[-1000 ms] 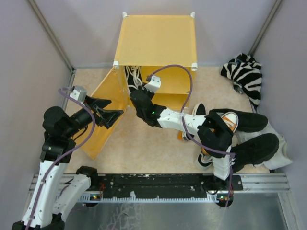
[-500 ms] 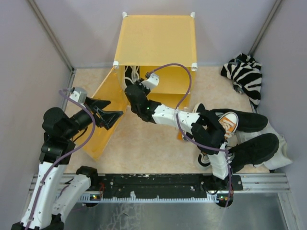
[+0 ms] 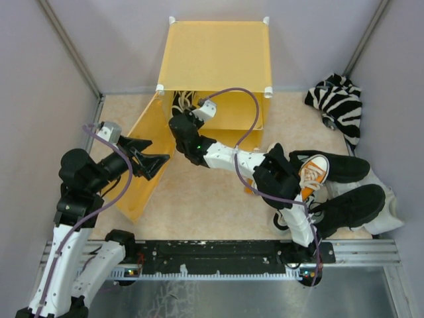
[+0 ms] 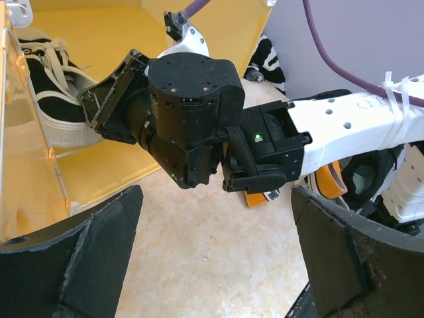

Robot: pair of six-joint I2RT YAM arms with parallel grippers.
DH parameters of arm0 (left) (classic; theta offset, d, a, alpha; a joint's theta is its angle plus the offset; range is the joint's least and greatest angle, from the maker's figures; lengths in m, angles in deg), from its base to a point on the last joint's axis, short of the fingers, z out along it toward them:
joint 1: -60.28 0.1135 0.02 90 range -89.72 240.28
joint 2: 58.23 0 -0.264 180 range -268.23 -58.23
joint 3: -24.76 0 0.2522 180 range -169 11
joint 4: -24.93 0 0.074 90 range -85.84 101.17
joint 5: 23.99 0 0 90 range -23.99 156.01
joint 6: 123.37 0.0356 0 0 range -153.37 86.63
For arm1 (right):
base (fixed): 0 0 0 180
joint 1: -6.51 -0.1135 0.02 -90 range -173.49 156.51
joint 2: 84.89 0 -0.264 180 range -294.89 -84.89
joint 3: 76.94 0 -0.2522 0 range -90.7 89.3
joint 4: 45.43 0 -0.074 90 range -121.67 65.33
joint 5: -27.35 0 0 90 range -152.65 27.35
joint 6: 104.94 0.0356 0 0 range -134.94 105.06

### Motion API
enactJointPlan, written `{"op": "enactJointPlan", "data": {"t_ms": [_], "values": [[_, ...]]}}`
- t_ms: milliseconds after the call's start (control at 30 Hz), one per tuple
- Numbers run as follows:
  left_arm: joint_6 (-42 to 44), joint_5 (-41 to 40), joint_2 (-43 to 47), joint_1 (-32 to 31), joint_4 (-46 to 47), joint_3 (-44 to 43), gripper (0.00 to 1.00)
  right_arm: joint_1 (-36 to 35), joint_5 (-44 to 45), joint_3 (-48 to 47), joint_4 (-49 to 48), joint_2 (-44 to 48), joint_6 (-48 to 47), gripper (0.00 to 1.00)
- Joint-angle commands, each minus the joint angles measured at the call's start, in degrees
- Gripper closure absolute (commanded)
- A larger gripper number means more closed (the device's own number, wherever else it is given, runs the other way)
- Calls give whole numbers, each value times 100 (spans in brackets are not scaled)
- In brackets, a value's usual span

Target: Place and organize the shoes in the shoe cabinet

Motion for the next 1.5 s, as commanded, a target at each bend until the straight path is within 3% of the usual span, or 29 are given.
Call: {"op": "enactJointPlan", "data": {"t_ms": [0,267,433,633,767,900,1000,1100,1233,1367,1467], "values": [[106,-59,48,-28,-7,-165,1,67,338,-460,-842,-136,3,87],[151,-105,30,-28,-34,-157,1,131,245,-584,-891,-274,-73,86],[151,-108,4,-28,-25,-165,1,130,104,-373,-879,-156,65,61],[237,-305,-4,-28,-104,-220,1,31,23,-16,-1158,247,-199,51],[245,-343,-33,-28,-104,-218,1,-93,-56,525,-1327,685,-275,50],[273,-486,-111,-28,-153,-250,1,-347,230,1657,-1934,1360,-566,48],[264,-558,-141,-28,-161,-258,1,-446,335,2276,-1747,1923,-790,44],[255,-624,-177,-28,-171,-268,1,-464,94,2661,-660,2662,-942,43],[240,-631,-213,-28,-196,-311,1,-496,362,3055,1693,3600,-966,32],[214,-604,-253,-28,-201,-310,1,-480,744,3194,5075,4439,401,16],[194,-573,-287,-27,-192,-284,1,-418,502,3112,7220,4998,1611,15]]}}
